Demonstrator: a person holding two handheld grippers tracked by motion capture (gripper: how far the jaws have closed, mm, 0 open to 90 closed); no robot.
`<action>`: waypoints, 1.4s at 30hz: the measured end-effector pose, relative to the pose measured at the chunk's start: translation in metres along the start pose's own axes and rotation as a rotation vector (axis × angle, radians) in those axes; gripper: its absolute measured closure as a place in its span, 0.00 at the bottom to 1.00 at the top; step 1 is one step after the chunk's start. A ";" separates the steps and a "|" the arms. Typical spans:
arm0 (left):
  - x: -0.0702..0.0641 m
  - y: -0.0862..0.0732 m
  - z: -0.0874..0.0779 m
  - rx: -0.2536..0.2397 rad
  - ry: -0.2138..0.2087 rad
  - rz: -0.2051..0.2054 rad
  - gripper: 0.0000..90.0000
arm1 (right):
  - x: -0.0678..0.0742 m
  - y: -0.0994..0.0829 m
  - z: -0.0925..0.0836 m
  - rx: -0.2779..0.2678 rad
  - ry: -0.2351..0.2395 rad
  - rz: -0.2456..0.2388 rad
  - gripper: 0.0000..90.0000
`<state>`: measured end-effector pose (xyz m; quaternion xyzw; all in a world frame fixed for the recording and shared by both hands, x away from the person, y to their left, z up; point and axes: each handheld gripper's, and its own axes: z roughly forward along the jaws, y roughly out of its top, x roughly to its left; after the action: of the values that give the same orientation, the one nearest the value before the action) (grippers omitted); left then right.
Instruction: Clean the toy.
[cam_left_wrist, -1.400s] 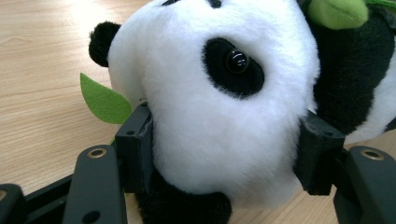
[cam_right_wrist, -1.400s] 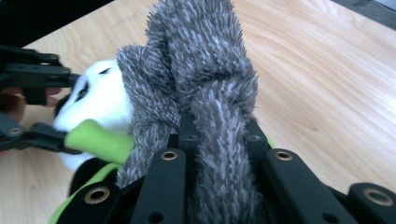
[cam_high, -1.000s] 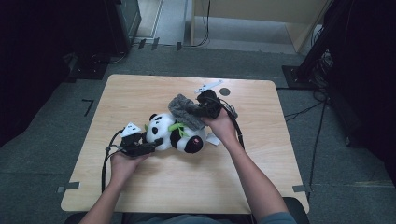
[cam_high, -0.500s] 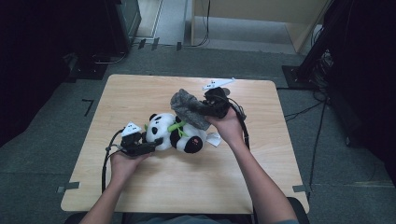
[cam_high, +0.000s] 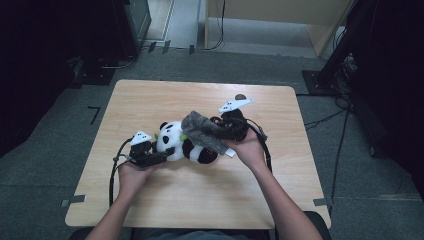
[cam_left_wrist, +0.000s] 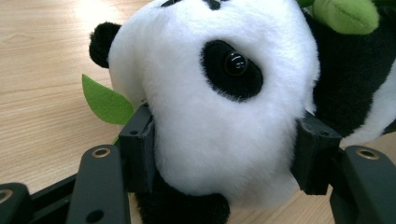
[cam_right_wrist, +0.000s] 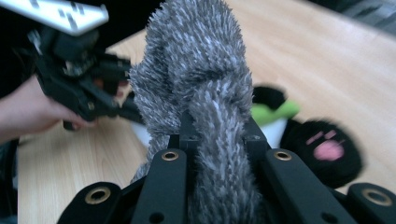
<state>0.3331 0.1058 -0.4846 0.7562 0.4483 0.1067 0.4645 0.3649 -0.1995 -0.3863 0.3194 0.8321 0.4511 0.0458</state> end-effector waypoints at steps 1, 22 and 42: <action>0.000 0.000 0.000 0.001 0.000 -0.003 0.41 | 0.000 -0.004 0.006 0.019 0.006 0.007 0.86; 0.001 -0.004 0.000 0.003 -0.009 -0.008 0.43 | -0.028 -0.076 0.002 0.057 -0.104 0.058 0.86; 0.000 -0.001 -0.001 -0.001 -0.001 -0.021 0.44 | -0.043 -0.098 -0.010 0.104 -0.161 0.173 0.86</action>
<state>0.3316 0.1065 -0.4852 0.7513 0.4557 0.1017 0.4664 0.3472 -0.2692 -0.4661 0.4271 0.8172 0.3828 0.0566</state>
